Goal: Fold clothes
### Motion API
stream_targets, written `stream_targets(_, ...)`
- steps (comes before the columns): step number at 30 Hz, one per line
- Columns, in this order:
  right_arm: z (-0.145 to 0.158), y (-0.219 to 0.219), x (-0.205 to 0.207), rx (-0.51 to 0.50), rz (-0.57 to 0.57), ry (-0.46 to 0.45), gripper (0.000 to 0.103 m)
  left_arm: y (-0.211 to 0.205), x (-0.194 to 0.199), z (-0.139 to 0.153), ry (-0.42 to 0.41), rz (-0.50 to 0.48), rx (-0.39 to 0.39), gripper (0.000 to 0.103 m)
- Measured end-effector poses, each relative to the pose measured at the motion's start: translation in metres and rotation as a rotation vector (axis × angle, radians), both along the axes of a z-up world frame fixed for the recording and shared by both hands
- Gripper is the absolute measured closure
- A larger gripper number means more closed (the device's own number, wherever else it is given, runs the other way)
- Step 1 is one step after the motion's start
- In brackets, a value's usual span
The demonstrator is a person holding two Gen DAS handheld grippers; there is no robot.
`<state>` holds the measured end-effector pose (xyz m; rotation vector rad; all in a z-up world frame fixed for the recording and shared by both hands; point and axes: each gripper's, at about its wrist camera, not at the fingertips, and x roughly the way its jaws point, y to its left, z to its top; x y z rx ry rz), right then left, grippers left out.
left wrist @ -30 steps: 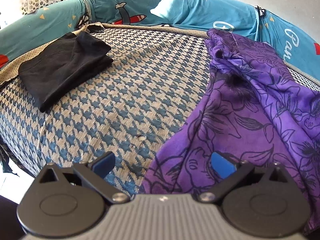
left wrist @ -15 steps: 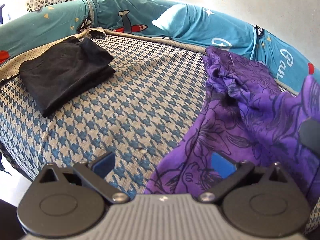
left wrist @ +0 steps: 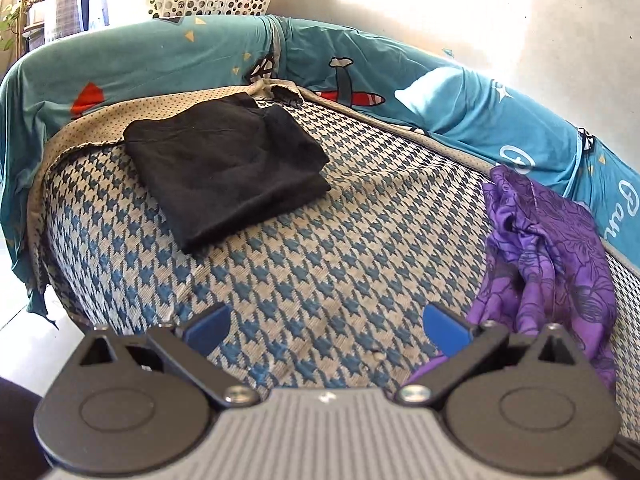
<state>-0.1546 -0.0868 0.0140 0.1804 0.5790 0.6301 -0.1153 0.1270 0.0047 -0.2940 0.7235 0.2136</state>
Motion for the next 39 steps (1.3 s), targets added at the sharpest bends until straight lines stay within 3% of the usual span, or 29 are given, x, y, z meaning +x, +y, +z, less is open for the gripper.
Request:
stream_targets(6, -0.017, 0.012, 0.002, -0.049, 0.023, 0.034, 0.092, -0.004, 0.001, -0.001, -0.001, -0.012, 0.009, 0.000)
stream_targets(14, -0.016, 0.021, 0.004, -0.059, 0.047, 0.031, 0.092, -0.006, 0.000, -0.001, -0.002, -0.016, 0.017, 0.000)
stream_targets(18, -0.035, 0.029, 0.010, -0.099, 0.052, 0.086, 0.091, -0.009, 0.001, -0.003, 0.007, -0.027, 0.022, 0.000)
stream_targets(27, -0.043, 0.026, 0.005, -0.063, 0.084, 0.151, 0.075, -0.017, 0.004, -0.010, 0.033, -0.050, 0.034, 0.000)
stream_targets(33, -0.041, 0.018, -0.011, -0.088, 0.163, 0.169, 0.072, -0.023, 0.005, -0.011, 0.038, -0.064, 0.045, 0.000)
stream_targets(39, -0.030, -0.021, -0.029, -0.111, 0.046, 0.139, 0.072, -0.031, 0.005, -0.013, 0.043, -0.095, 0.060, 0.000)
